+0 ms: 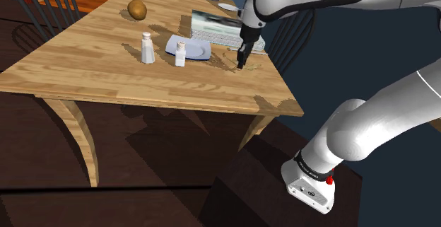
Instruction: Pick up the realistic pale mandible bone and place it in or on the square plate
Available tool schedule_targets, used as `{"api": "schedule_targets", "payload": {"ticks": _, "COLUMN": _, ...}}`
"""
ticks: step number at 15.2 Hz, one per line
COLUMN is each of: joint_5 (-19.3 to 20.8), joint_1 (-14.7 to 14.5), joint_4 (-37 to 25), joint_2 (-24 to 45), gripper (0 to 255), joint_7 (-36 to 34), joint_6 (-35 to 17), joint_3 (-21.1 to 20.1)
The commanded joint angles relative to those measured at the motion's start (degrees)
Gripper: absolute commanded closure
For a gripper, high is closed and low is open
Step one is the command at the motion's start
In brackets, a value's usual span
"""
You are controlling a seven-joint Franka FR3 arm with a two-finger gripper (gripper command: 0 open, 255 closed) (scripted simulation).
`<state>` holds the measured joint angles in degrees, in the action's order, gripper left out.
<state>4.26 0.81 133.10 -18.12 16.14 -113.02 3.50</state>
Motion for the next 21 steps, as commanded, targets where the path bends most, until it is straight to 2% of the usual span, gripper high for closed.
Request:
{"api": "schedule_targets", "payload": {"ticks": 1, "joint_5": -0.03, "joint_1": -0.02, "joint_4": -1.02, "joint_2": -0.48, "gripper": 255, "joint_7": 0.04, "joint_6": 1.54, "joint_3": -0.05}}
{"api": "schedule_targets", "payload": {"ticks": 11, "joint_5": -0.20, "joint_1": -0.08, "joint_4": -7.16, "joint_2": -1.69, "gripper": 255, "joint_7": 0.36, "joint_6": 8.88, "joint_3": -0.21}}
{"api": "schedule_targets", "payload": {"ticks": 21, "joint_5": -1.59, "joint_1": -2.73, "joint_4": -30.23, "joint_2": 19.39, "gripper": 255, "joint_7": -4.90, "joint_6": 11.15, "joint_3": -3.49}}
